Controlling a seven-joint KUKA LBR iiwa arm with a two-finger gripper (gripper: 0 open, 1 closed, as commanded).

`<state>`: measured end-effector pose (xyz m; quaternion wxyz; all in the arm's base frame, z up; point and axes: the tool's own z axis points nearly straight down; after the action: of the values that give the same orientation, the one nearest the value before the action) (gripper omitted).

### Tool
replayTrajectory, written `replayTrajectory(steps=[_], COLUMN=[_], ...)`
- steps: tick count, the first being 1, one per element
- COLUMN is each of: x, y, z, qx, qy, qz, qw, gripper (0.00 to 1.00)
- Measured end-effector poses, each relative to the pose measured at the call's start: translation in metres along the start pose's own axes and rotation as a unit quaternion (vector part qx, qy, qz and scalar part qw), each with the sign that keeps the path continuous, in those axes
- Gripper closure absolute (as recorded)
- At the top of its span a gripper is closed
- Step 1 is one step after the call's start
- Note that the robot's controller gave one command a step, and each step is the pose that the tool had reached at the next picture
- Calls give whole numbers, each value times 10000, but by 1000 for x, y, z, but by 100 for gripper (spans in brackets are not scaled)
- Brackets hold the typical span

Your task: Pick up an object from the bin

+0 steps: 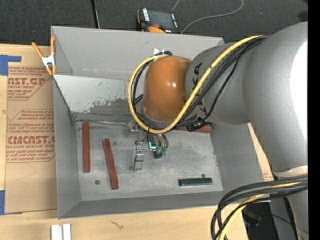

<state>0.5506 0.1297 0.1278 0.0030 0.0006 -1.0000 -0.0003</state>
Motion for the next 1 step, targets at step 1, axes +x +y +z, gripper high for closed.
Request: replayTrajectory(steps=[1], x=[-39], y=[46], z=[56], qx=[0], qy=[-26], qz=[-709], qw=[9975], gripper=[0])
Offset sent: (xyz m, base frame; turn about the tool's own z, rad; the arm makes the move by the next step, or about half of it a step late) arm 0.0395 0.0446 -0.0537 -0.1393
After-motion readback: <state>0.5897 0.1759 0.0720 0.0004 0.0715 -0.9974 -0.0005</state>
